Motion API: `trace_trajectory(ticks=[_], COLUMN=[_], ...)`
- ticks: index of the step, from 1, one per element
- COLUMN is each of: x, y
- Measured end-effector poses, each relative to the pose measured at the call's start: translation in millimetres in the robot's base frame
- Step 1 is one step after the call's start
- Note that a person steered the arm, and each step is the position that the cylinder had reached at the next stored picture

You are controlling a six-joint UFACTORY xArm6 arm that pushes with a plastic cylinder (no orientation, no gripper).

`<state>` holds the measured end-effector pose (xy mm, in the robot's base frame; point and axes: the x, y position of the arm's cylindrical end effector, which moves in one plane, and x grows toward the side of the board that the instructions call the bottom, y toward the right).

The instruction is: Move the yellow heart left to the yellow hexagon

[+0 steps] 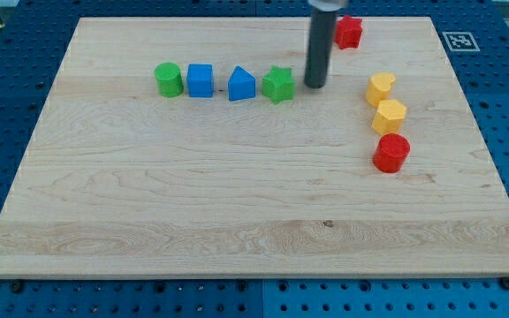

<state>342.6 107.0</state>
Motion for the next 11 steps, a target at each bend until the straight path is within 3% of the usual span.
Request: trace_trajectory(ticks=[2,6,8,9,10,11], x=[-8.9,-6.4,31.8,41.2,24.7,36.4], y=[64.3,96.8,41.4,41.4,62.2,93.1])
